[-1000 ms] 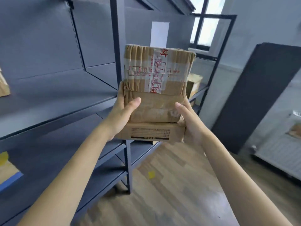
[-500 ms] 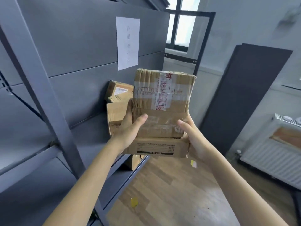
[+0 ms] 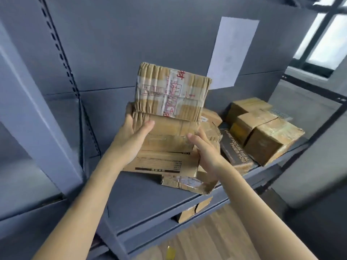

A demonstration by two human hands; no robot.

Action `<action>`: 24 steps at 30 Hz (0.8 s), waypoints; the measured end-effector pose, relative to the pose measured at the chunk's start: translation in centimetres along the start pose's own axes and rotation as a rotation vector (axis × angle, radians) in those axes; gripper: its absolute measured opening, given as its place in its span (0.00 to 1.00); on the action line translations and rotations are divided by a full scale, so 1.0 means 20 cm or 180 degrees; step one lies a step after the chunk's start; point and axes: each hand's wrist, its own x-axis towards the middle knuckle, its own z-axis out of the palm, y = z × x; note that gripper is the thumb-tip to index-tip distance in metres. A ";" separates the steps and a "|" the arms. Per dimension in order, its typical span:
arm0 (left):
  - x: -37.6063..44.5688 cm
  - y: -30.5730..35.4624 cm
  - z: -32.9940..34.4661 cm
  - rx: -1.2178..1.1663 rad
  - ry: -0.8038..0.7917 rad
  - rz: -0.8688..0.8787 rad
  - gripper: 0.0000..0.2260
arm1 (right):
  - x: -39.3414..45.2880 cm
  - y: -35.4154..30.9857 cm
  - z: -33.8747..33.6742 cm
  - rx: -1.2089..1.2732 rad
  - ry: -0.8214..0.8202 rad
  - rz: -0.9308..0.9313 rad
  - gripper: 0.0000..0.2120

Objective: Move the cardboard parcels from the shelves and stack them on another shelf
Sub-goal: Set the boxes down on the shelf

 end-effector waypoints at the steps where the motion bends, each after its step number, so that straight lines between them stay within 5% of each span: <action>1: 0.01 -0.02 -0.02 0.0088 0.0207 -0.0076 0.28 | 0.06 0.00 0.03 0.0071 -0.0154 0.0034 0.25; 6: 0.09 -0.11 -0.07 0.0579 0.0825 -0.0659 0.37 | 0.29 0.03 0.14 0.0316 -0.0700 0.0155 0.28; 14: 0.32 -0.20 -0.02 0.0662 0.1777 -0.0915 0.26 | 0.56 0.16 0.17 0.0764 -0.0411 0.0504 0.35; 17: 0.36 -0.32 0.01 0.0849 0.1716 -0.0906 0.21 | 0.60 0.20 0.19 0.0688 -0.0368 0.0648 0.28; 20: 0.36 -0.42 0.04 0.0785 0.1674 -0.1011 0.24 | 0.63 0.26 0.17 0.0659 -0.0196 0.0908 0.36; 24: 0.33 -0.51 0.10 0.0830 0.1702 -0.0970 0.24 | 0.64 0.33 0.13 0.0535 0.0153 0.0698 0.32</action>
